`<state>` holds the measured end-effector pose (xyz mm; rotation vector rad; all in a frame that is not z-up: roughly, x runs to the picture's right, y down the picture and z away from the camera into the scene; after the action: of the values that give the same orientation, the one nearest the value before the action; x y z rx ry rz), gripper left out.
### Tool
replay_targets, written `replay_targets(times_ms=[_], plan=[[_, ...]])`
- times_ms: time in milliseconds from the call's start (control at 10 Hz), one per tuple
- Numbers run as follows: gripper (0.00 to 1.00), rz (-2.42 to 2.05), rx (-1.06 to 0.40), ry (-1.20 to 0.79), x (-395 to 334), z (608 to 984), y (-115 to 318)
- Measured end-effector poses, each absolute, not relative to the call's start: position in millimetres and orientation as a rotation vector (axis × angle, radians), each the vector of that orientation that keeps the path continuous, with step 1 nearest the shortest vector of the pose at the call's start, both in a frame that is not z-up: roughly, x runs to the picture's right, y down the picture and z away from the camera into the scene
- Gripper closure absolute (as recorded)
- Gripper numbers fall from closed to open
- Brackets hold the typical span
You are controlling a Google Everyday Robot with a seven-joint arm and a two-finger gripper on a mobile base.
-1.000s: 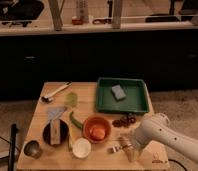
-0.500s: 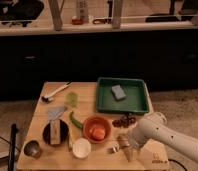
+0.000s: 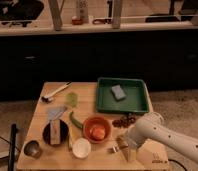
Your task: Place fork in plastic cup
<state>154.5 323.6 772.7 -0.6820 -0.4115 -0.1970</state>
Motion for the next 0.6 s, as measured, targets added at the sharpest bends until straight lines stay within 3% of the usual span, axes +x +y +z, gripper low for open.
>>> replay_targets(times_ms=[300,600], plan=[[0.95,-0.204,-0.684,-0.411,157.0,768.2,320.6],[1.0,-0.196,-0.682,-0.414,156.7,769.3,320.7]])
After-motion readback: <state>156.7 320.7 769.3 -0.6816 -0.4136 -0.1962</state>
